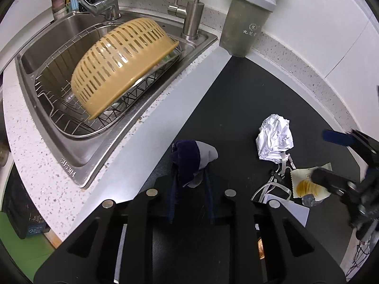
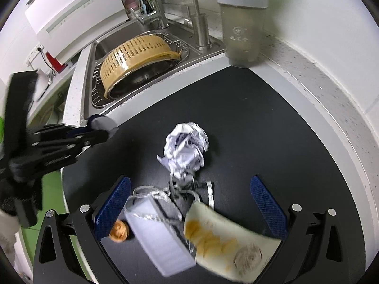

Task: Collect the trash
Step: 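Reach the left tool toward the purple sock and close on it, then close the right tool on the crumpled foil ball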

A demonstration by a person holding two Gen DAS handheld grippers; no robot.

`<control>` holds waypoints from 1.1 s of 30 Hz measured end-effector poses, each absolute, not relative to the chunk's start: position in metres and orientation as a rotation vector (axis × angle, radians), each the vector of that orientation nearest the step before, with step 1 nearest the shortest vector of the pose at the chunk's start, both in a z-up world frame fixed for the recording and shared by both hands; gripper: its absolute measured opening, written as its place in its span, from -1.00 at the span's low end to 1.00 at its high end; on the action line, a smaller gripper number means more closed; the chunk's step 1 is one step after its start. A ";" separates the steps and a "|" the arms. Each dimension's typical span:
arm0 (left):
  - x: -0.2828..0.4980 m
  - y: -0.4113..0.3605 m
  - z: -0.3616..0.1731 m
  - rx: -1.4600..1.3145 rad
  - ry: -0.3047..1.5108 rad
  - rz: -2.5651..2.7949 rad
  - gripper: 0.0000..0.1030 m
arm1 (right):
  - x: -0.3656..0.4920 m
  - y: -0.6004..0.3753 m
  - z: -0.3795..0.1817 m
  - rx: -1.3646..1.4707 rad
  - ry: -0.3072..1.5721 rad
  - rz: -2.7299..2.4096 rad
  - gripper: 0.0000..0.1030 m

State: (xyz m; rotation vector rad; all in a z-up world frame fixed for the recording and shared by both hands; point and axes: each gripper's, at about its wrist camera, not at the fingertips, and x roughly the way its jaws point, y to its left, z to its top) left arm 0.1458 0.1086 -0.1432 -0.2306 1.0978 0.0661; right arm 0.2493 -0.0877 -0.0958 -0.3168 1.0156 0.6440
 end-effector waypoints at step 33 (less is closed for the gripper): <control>0.091 0.115 -0.104 -0.261 1.023 0.068 -0.61 | 0.260 -0.060 -0.062 -0.280 0.963 0.667 -0.25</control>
